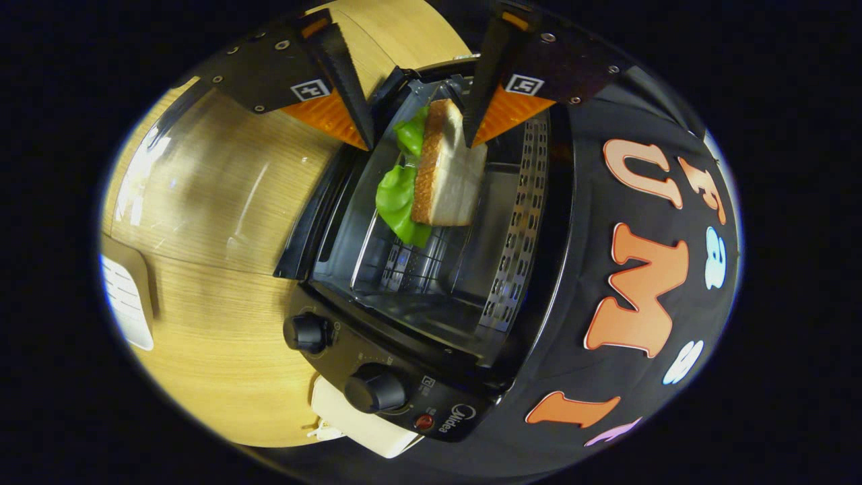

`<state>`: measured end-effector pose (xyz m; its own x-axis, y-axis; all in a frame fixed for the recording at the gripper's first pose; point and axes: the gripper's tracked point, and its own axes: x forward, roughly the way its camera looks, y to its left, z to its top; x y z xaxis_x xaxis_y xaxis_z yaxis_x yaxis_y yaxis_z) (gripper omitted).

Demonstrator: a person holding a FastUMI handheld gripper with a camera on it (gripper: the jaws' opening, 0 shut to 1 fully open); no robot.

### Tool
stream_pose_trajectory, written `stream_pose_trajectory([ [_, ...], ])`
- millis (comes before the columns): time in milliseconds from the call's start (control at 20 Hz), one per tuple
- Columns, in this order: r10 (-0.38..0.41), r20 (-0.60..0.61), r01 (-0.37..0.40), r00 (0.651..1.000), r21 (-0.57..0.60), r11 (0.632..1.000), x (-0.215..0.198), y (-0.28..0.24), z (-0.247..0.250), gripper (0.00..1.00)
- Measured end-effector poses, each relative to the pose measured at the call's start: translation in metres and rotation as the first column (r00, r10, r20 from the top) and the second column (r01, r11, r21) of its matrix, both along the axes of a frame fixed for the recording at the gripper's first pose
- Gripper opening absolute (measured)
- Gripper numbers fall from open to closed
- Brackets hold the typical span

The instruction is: Open the toaster oven, put the food inside, and close the toaster oven door.

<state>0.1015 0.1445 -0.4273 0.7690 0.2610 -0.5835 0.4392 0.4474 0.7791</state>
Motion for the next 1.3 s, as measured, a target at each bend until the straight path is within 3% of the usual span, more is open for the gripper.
stream_pose_trajectory([
  [200, 0.048, -0.002, -0.048, 0.999, -0.064, 0.997, -0.019, -0.016, 0.003, 0.96],
  [300, 0.118, 0.048, -0.113, 0.992, -0.082, 0.99, -0.03, -0.015, 0.019, 0.97],
  [400, 0.216, 0.085, -0.197, 0.973, -0.189, 0.962, -0.047, -0.018, 0.031, 0.98],
  [550, 0.336, 0.099, -0.274, 0.937, -0.388, 0.88, -0.066, -0.032, 0.04, 0.98],
  [750, 0.449, 0.052, -0.346, 0.892, -0.562, 0.752, -0.099, -0.047, 0.044, 0.98],
  [850, 0.513, -0.001, -0.395, 0.858, -0.639, 0.66, -0.116, -0.052, 0.035, 0.98],
  [1000, 0.59, -0.116, -0.465, 0.799, -0.741, 0.485, -0.147, -0.063, 0.016, 0.98],
  [1050, 0.604, -0.15, -0.486, 0.783, -0.754, 0.443, -0.155, -0.066, 0.007, 0.98],
  [1100, 0.615, -0.176, -0.506, 0.769, -0.756, 0.416, -0.161, -0.066, -0.003, 0.99],
  [1300, 0.617, -0.238, -0.544, 0.75, -0.754, 0.37, -0.175, -0.069, -0.026, 0.99],
])
